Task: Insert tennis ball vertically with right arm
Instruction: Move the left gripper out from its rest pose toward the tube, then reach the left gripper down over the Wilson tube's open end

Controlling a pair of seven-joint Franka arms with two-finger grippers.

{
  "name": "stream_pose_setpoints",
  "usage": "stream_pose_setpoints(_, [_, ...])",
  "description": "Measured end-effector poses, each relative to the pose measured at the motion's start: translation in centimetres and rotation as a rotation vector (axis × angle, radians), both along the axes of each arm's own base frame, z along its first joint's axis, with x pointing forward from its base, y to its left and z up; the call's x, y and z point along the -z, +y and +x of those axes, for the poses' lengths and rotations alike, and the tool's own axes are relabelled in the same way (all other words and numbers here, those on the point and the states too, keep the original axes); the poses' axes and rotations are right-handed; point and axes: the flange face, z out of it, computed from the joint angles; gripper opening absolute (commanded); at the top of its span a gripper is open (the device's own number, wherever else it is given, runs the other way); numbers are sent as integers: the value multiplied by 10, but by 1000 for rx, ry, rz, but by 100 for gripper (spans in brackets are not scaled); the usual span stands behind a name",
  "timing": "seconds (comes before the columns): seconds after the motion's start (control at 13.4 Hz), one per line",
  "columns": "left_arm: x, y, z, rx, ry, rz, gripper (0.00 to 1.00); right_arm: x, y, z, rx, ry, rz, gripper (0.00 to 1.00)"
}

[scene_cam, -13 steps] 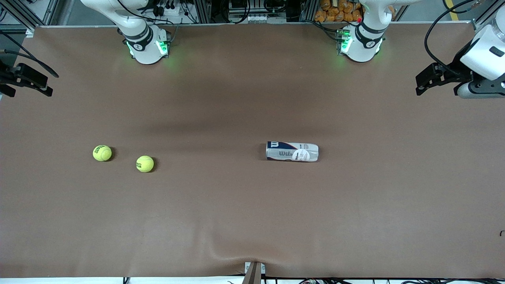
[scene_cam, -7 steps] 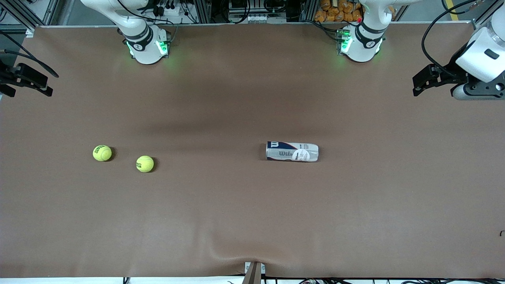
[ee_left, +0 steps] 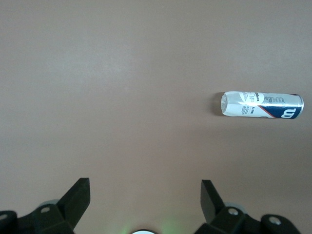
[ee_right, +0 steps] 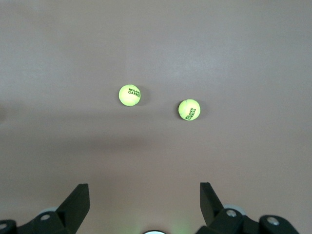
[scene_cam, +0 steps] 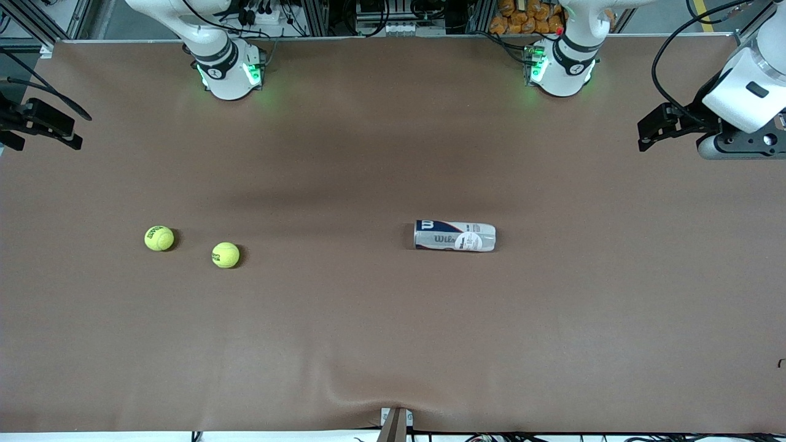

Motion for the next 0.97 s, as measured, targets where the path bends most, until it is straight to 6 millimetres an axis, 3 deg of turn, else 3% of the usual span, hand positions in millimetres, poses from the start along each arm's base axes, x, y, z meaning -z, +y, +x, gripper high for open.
stream_pose_setpoints(0.22, [5,-6,2,12,11,-1,100,0,0,0,0,2,0,100])
stream_pose_setpoints(0.6, [16,-65,-5,121,32,-1,100,0,-1,0,1,2,0,100])
stream_pose_setpoints(0.75, [35,-93,-4,173,68,1,100,1,-1,0,1,3,1,100])
stream_pose_setpoints(0.97, [85,-152,-3,278,154,18,100,1,-2,0,3,4,1,100])
